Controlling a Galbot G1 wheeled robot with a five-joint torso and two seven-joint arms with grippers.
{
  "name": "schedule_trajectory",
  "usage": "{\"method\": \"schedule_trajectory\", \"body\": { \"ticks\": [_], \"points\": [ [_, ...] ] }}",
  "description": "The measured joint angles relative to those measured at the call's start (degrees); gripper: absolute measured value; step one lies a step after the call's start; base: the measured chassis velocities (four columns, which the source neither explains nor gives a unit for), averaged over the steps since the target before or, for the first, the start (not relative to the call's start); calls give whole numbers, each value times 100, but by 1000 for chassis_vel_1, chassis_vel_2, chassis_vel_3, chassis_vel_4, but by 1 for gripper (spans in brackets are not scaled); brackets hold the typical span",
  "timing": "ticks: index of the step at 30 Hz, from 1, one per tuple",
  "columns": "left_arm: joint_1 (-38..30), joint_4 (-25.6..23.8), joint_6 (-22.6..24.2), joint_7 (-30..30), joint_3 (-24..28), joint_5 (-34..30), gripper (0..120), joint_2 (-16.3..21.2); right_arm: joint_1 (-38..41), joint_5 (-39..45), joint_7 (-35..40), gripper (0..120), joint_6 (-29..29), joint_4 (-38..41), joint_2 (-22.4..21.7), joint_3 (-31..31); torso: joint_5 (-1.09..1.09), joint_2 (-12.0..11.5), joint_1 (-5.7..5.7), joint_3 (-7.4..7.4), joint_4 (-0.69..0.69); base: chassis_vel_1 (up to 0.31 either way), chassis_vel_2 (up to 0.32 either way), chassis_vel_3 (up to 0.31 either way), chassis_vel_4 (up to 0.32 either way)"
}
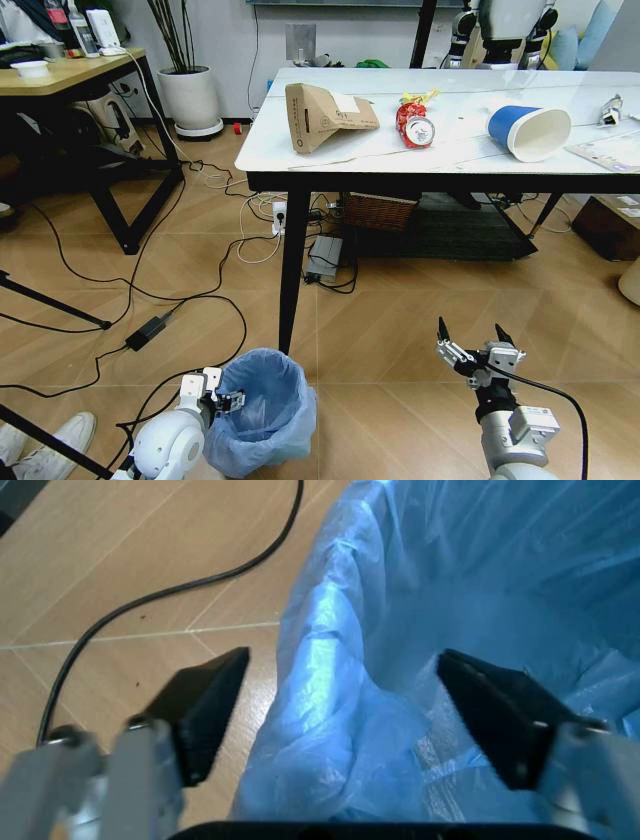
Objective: Pick up the trash bin and place the trash from the table into it.
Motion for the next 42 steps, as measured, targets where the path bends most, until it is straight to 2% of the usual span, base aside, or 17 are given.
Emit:
{"method": "schedule_trajectory", "body": {
  "ticks": [1, 3, 4, 7, 10, 14, 15, 17, 18, 19, 21, 30, 34, 38, 41, 42],
  "points": [
    [0, 0, 0, 0, 0, 0, 73, 0, 0, 0, 0, 100, 0, 0, 0, 0, 0, 0, 0, 0, 0, 0, 0, 0, 0],
    [-1, 22, -3, -2, -19, 0, 63, 0, 6, 0, 0, 100, 1, -3, 0, -4, 0, 1, 0, 0, 0, 0, 0, 0, 0],
    [-1, 22, -3, -2, -19, 0, 63, 0, 6, 0, 0, 100, 1, -3, 0, -4, 0, 1, 0, 0, 0, 0, 0, 0, 0],
    [-14, 27, 9, -7, -30, -8, 48, -3, 10, 0, -2, 100, 3, -14, 0, -17, 0, 1, 0, 1, 0, 0, 0, 0, 0],
    [-18, 25, 21, -9, -24, -15, 41, -6, 12, 0, -2, 100, 4, -17, 0, -19, 0, 1, 0, 1, 0, 0, 0, 0, 0],
    [-40, 13, 29, -30, 27, -26, 22, -32, 15, 1, -5, 100, 8, -23, 0, -19, 0, 2, 1, 2, 0, 0, 0, 0, 0],
    [-40, 13, 29, -30, 27, -26, 22, -32, 15, 1, -5, 100, 8, -23, 0, -19, 0, 2, 1, 2, 0, 0, 0, 0, 0],
    [-50, 8, 33, -40, 41, -34, 15, -37, 18, 3, -6, 100, 8, -26, 0, -19, 0, 2, 1, 2, 0, 0, 0, 0, 0],
    [-57, 5, 36, -49, 51, -42, 8, -39, 21, 3, -6, 100, 10, -26, 0, -19, 0, 2, 1, 2, 0, 0, 0, 0, 0],
    [-57, 5, 36, -49, 51, -42, 8, -39, 21, 3, -6, 100, 10, -26, 0, -19, 0, 2, 1, 2, 0, 0, 0, 0, 0],
    [-67, 2, 36, -58, 65, -55, 1, -43, 26, 4, -7, 100, 11, -26, 0, -17, 0, 2, 1, 2, 0, 0, 0, 0, 0],
    [-69, -17, -13, -137, 96, -60, 0, -51, 45, 4, -8, 100, 18, -35, 0, -13, 0, 3, 1, 2, 0, 0, 0, 0, 0],
    [18, -204, -89, -164, 67, -240, 0, -38, 40, -2, -9, 100, 28, -33, 0, -7, -1, 3, 1, 3, 0, 0, 0, 0, 0],
    [150, -522, -151, -181, -36, -443, 0, 16, 31, -4, -9, 100, 34, -6, 0, 8, -1, 3, 1, 3, 0, 0, 0, 0, 0],
    [330, -1123, -99, -509, -222, -982, 0, 159, 45, -27, -9, 100, 34, -1, 0, 6, 0, 3, 2, 3, 1, 0, 0, 0, 0],
    [330, -1123, -99, -509, -222, -982, 0, 159, 45, -27, -9, 100, 34, -1, 0, 6, 0, 3, 2, 3, 1, 0, 0, 0, 0]
  ]
}}
